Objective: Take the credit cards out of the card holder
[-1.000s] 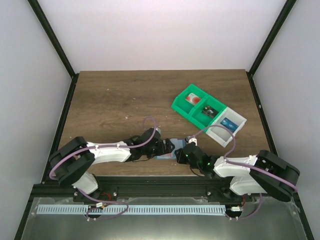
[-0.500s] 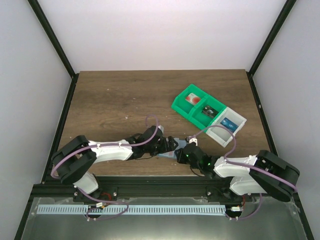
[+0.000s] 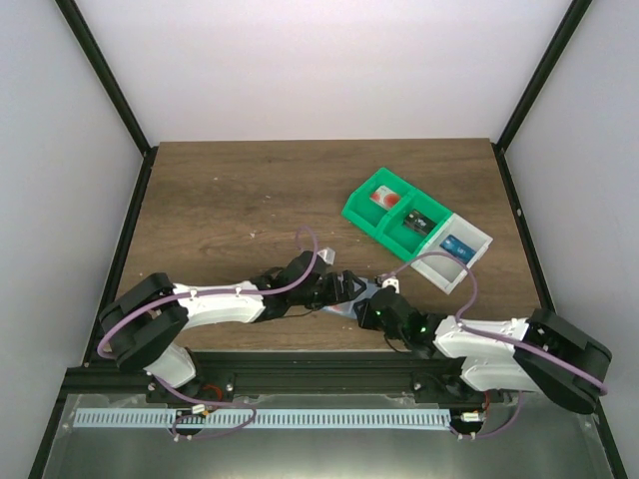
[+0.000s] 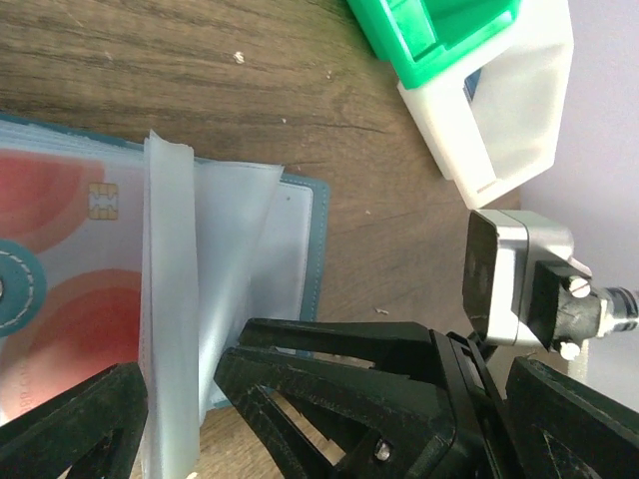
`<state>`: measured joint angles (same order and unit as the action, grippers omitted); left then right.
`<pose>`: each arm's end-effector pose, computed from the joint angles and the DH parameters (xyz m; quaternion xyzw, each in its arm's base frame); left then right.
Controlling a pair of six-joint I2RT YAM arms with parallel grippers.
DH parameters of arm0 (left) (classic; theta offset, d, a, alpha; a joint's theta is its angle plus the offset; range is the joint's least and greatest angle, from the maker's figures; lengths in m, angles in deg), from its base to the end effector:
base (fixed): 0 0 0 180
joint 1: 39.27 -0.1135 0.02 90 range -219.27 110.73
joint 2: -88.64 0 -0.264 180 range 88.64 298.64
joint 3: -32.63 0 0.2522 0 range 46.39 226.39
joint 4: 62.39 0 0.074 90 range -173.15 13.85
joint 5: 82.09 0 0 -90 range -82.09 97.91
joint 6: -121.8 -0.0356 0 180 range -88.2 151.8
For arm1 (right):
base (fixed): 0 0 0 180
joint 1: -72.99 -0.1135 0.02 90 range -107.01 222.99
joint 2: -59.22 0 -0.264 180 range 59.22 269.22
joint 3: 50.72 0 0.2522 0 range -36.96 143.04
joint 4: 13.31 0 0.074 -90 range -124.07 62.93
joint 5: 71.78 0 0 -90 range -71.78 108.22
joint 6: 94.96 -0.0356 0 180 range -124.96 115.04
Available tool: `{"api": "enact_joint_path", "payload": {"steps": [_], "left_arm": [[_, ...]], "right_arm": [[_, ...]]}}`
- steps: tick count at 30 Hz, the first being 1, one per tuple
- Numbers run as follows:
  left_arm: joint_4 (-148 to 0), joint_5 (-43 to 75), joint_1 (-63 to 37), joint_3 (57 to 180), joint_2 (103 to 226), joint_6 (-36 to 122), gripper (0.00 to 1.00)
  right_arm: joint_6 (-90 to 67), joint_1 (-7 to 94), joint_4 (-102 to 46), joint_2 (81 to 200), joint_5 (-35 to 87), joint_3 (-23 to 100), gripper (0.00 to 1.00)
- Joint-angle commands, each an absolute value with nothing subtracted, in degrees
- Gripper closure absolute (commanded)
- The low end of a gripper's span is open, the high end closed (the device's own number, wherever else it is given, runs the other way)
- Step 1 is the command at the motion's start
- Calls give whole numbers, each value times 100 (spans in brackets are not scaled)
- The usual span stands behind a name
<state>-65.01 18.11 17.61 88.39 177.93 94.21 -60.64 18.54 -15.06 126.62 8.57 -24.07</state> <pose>0.1668 -0.2673 0.1738 -0.0026 0.8890 -0.4293 0.1595 0.1153 0.1511 0.1189 0.0437 0.9117 0.2849 0.2929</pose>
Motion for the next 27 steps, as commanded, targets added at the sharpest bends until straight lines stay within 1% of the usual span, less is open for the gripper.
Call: {"api": "enact_joint_path", "payload": {"steps": [1, 17, 21, 27], "left_arm": [[-6367, 2075, 1862, 8951, 17837, 9455, 0], [-6132, 2333, 1911, 9149, 18075, 9425, 0], [-6121, 2370, 1924, 9224, 18161, 9411, 0], [-6091, 2384, 1927, 9309, 18229, 9385, 0]], "right_arm": [[-6149, 1866, -2137, 12521, 736, -2546, 76], [-6102, 1864, -2778, 11607, 635, -2425, 73], [-6128, 1861, -3140, 11310, 540, -2343, 70], [-6144, 1868, -3602, 10736, 386, -2286, 69]]}}
